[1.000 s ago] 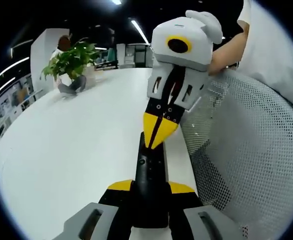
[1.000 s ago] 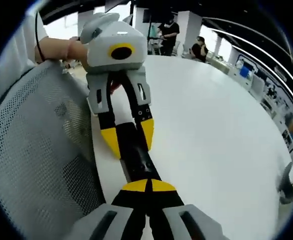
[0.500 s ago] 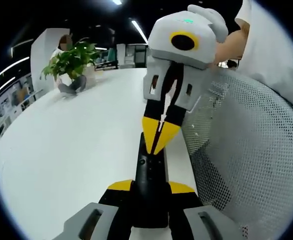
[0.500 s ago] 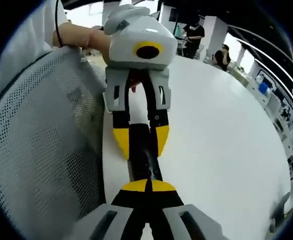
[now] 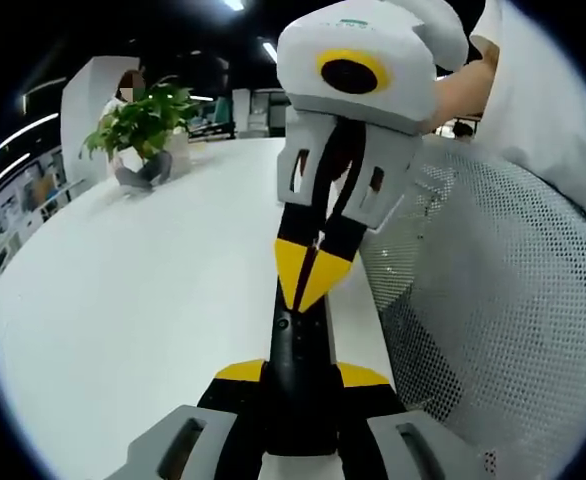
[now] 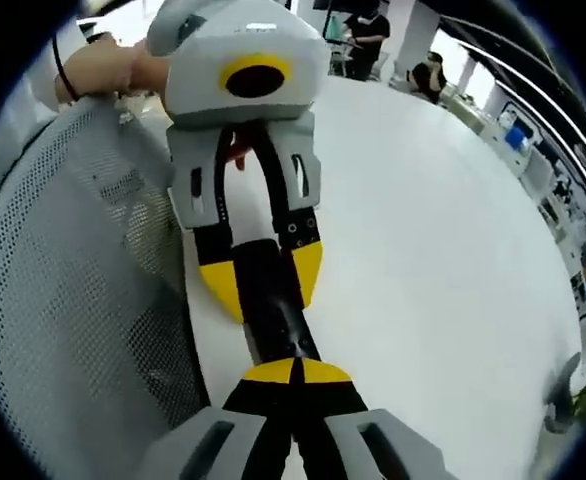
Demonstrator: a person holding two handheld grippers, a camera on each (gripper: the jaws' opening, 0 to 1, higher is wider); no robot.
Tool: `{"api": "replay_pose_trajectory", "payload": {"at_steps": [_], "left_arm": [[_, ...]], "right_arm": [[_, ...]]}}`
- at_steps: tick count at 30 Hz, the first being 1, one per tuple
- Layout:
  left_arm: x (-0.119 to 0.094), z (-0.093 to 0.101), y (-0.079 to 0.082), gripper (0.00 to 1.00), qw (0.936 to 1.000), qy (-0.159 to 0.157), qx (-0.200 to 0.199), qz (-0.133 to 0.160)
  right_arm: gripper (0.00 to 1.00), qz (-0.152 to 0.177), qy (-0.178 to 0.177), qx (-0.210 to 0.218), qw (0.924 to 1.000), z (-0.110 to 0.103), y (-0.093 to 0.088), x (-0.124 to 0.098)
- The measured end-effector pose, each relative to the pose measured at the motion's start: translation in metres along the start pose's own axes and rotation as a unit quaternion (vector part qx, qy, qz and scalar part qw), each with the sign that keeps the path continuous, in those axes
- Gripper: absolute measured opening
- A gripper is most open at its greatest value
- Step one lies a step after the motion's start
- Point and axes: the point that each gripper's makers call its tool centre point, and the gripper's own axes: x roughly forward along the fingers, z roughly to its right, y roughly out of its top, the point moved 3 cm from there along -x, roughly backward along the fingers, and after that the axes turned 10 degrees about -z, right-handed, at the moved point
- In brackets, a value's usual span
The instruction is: Press the specified remote control buttons in sequence, fully releasing each button before pressing the next.
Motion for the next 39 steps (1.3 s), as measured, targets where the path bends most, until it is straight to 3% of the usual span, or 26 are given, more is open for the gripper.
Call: {"api": "replay_pose_trajectory", "payload": {"at_steps": [2, 8, 11, 15, 18, 21, 31, 39], "left_arm": [[0.000, 0.000, 0.000, 0.24, 1.0000, 0.001, 0.000, -0.001], [0.000, 0.000, 0.000, 0.24, 1.0000, 0.000, 0.002, -0.003], [0.000, 0.000, 0.000, 0.24, 1.0000, -0.001, 0.001, -0.003], [0.000, 0.000, -0.001, 0.24, 1.0000, 0.000, 0.002, -0.003], [0.000, 0.000, -0.001, 0.24, 1.0000, 0.000, 0.004, -0.003], [0.000, 0.000, -0.001, 0.24, 1.0000, 0.000, 0.002, -0.003], [0.001, 0.001, 0.000, 0.24, 0.9999, -0.002, 0.009, -0.005], [0.002, 0.000, -0.001, 0.24, 0.9999, -0.002, 0.010, -0.004]], "right_arm": [[0.00, 0.013, 0.007, 0.020, 0.9997, -0.001, 0.000, -0.001], [0.00, 0.008, 0.027, -0.008, 0.9996, -0.017, 0.004, -0.001], [0.00, 0.005, 0.018, -0.024, 0.9995, -0.018, 0.005, 0.000], [0.00, 0.003, 0.023, -0.015, 0.9996, -0.017, 0.004, 0.000], [0.00, -0.002, 0.024, -0.033, 0.9992, -0.019, 0.005, 0.001], [0.00, -0.024, 0.009, -0.084, 0.9961, -0.021, 0.006, 0.001], [0.00, -0.039, 0.015, -0.115, 0.9925, -0.027, 0.008, 0.006], [0.00, -0.004, 0.025, -0.054, 0.9982, -0.024, 0.006, 0.002]]}}
